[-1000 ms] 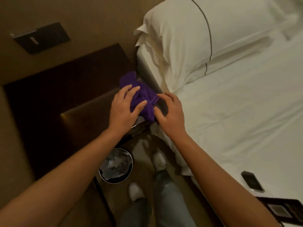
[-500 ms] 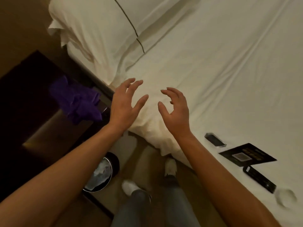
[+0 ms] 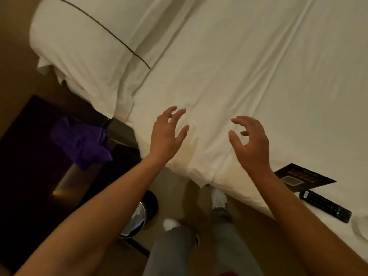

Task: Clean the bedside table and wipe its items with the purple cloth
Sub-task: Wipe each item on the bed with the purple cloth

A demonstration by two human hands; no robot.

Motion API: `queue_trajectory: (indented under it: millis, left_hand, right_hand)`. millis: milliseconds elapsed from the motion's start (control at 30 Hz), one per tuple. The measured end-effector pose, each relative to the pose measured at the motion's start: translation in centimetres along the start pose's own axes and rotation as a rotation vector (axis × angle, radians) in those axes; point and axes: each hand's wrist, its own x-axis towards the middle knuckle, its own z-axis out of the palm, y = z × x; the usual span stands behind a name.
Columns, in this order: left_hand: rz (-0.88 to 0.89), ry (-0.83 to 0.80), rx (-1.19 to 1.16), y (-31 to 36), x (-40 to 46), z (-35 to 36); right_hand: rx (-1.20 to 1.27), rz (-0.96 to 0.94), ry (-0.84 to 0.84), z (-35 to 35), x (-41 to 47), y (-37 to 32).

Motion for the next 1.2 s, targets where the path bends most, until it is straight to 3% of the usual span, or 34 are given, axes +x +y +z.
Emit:
queue_trajectory:
  millis: [167, 300, 433, 733, 833, 967, 1100, 1200]
  left_hand:
    - [-0.254, 0.007, 0.228, -8.8, 0.4, -3.7]
    - [-0.516, 0.028, 0.343, -15.1, 0.1, -5.6]
    - [-0.842, -0.02, 0.336, -20.4, -0.8, -6.7]
    - [-1.348, -0.028, 0.16, -26.8, -3.0, -7.8]
    - [-1.315, -0.072, 0.163, -27.3, -4.0, -7.9]
    - [-1.247, 0.07, 0.071, -27.1, -4.7, -8.8]
    - [-0.905, 0.217, 0.071, -22.9, -5.3, -9.0]
    - [-0.687, 0.339, -0.094, -17.7, -6.0, -9.0]
  right_hand:
    - [-0.003, 0.02, -0.072, 2.4, 0.0, -0.6]
    - [-0.01, 0.045, -0.016, 4.2, 0.3, -1.4]
    - [-0.005, 0.074, 0.079, 5.8, -0.7, -1.9]
    - [-0.017, 0.208, 0.108, 8.4, -3.7, -2.1]
    - [-0.023, 0.236, 0.103, 8.7, -4.4, -1.6]
    - [-0.02, 0.249, 0.081, 8.8, -5.2, -1.0]
    - [-0.014, 0.261, 0.068, 8.9, -5.3, -1.0]
    - [0.011, 0.249, 0.067, 8.9, -5.2, -1.2]
